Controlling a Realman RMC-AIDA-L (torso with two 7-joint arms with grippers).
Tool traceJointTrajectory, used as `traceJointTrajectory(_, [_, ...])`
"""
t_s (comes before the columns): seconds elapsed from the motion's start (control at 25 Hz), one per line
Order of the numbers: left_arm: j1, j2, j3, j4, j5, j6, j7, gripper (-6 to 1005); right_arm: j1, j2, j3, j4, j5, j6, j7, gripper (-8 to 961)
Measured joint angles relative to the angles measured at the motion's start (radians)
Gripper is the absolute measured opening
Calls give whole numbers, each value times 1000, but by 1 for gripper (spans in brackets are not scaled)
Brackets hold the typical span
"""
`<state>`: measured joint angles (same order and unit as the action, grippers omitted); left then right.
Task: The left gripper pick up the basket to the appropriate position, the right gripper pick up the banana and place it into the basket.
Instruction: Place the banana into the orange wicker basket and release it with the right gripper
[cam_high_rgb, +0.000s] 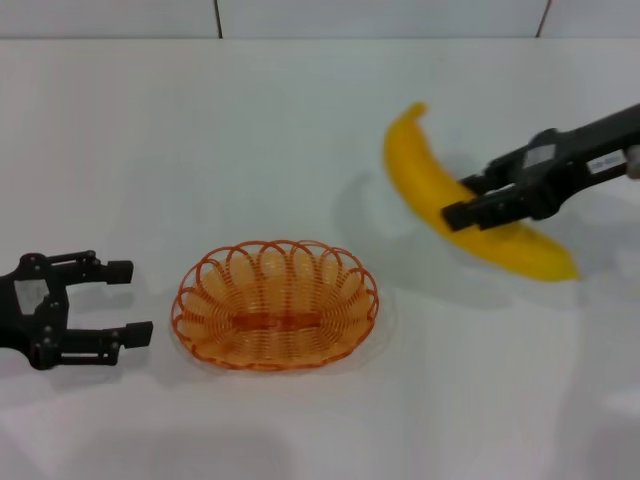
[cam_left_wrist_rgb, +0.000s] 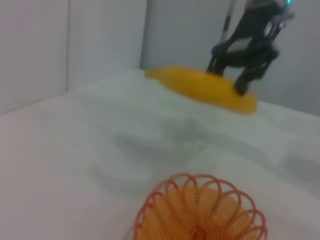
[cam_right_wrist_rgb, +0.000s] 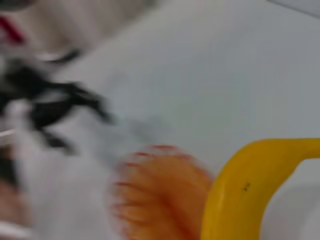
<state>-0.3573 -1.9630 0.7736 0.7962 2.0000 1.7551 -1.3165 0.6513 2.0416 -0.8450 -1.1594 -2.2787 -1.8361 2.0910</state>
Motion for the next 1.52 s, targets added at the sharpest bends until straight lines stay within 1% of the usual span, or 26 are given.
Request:
traceJointTrajectory(0.16, [-1, 10, 6, -2, 15, 22, 7, 843, -8, 2, -160, -3, 144, -21, -29, 479])
traceJointTrajectory(0.28, [3, 22, 0, -8, 16, 75, 33, 843, -12, 2, -266, -6, 197, -1, -52, 479])
traceJointTrajectory(0.44, [12, 24, -5, -16, 16, 78, 80, 843, -17, 4, -350, 3, 225, 56, -79, 479])
traceJointTrajectory(0.6, [20, 22, -28, -68, 16, 52, 170, 843, -30, 4, -389, 27, 228, 121, -84, 478])
traceJointTrajectory(0.68, [24, 23, -40, -103, 16, 9, 192, 843, -33, 5, -396, 44, 228, 140, -88, 478])
traceJointTrajectory(0.84, [29, 24, -43, -129, 16, -54, 195, 843, -32, 5, -406, 57, 229, 146, -93, 483])
traceJointTrajectory(1.04, [16, 29, -36, -163, 16, -103, 188, 843, -14, 5, -484, 51, 254, 148, -85, 490])
traceJointTrajectory(1.16, [16, 29, -35, -163, 16, -106, 186, 842, 0, 6, -514, 43, 268, 152, -75, 495])
traceJointTrajectory(1.52, [7, 30, -38, -165, 16, -106, 181, 842, 53, 4, -531, 51, 279, 178, -54, 509])
